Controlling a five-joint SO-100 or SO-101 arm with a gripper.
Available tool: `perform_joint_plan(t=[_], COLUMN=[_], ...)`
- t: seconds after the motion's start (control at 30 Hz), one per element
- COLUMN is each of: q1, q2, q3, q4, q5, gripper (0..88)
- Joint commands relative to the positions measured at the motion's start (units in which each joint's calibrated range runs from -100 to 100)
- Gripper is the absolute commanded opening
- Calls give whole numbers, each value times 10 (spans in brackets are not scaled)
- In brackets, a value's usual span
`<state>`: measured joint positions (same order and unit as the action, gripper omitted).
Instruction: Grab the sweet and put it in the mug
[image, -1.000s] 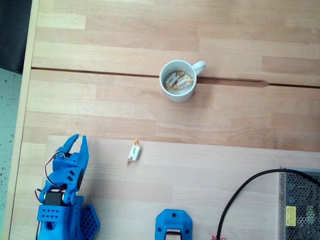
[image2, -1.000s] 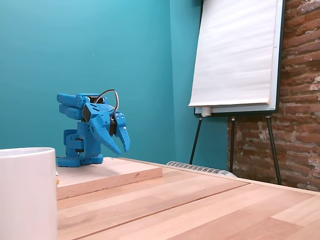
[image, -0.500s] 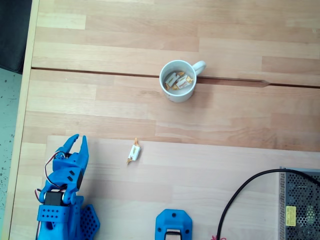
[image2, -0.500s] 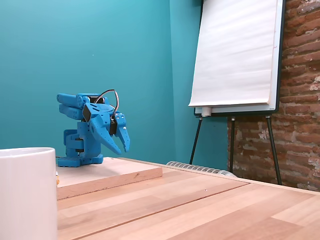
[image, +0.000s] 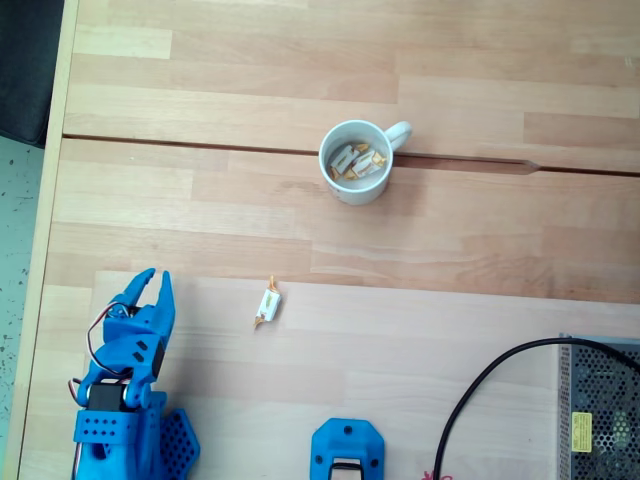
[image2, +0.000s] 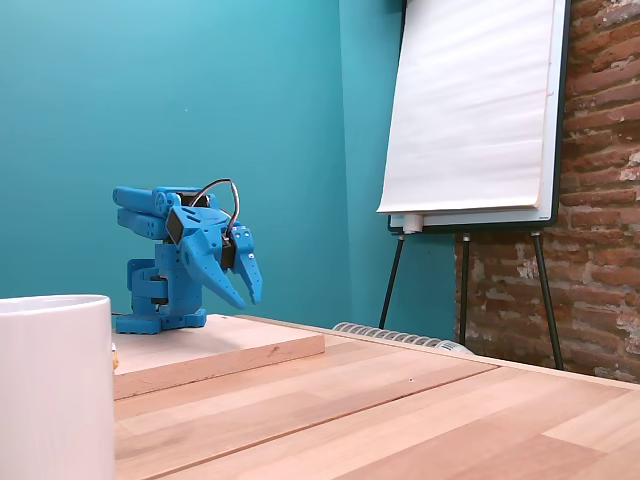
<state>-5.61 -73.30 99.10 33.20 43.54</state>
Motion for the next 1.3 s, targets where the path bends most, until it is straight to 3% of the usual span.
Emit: perform_joint_plan(t=[0.0, 0.1, 0.27, 0.4, 0.63, 0.77, 1.27], q1=[-7, -1, -1, -6, -7, -7, 42], q2=[-5, -11, -6, -5, -5, -4, 365], q3=[9, 9, -67, -141, -291, -357, -535], q4=[0, 0, 2, 70, 285, 349, 370], q5=[-2, -8, -73, -104, -103, -103, -90], gripper=[71, 71, 72, 72, 72, 72, 72])
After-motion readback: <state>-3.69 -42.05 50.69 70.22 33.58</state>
